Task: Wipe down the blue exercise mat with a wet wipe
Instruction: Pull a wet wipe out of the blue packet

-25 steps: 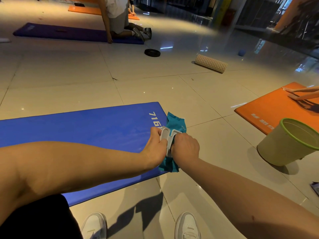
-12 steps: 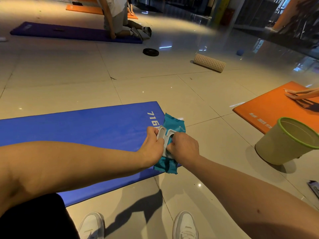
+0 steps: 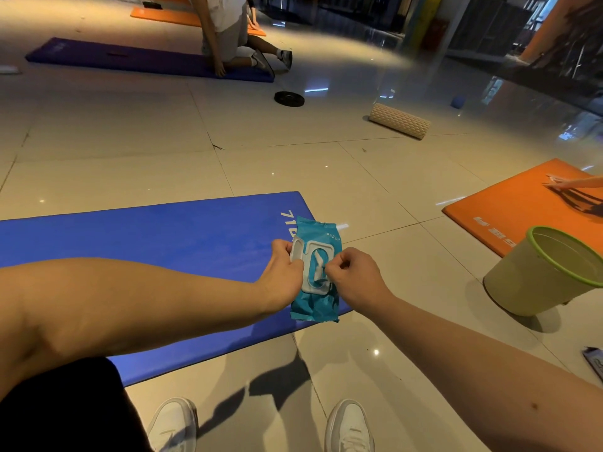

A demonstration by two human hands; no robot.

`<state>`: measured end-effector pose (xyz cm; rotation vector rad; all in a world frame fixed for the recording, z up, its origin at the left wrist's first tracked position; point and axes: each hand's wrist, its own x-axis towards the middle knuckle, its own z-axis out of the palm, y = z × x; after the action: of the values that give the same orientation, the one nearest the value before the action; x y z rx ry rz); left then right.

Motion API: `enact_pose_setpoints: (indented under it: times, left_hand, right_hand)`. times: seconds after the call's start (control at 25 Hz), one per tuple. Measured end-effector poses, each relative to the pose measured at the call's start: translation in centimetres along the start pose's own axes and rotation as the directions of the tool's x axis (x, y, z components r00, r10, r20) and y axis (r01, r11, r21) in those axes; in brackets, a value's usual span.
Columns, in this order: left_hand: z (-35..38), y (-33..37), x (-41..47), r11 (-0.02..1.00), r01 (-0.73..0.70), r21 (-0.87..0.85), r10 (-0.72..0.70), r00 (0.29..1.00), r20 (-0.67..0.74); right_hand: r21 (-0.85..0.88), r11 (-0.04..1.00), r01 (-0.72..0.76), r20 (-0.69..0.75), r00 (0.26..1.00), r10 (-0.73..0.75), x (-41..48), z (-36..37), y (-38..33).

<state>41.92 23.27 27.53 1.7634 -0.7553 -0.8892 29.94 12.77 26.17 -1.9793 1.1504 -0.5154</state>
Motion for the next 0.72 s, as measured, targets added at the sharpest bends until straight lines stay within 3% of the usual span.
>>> enact_pose_setpoints:
  times: [0.36,0.52,0.72]
  left_hand:
    - [0.10,-0.14,-0.09,1.000,0.002,0.002,-0.002,0.998,0.061]
    - [-0.05,-0.33,0.04,1.000,0.021,-0.015,-0.020,0.998,0.066]
    - [-0.51,-0.10,0.43,0.999,0.023,-0.025,-0.023,1.000,-0.001]
  right_hand:
    - [-0.093,0.993,0.078,-0.022,0.997,-0.080,-0.12,0.63,-0.19]
    - [-0.124,0.992,0.038,-0.040,0.998,-0.043,-0.05,0.61,-0.04]
    - [0.019,0.998,-0.061,-0.104,0.993,0.063,0.08,0.58,-0.01]
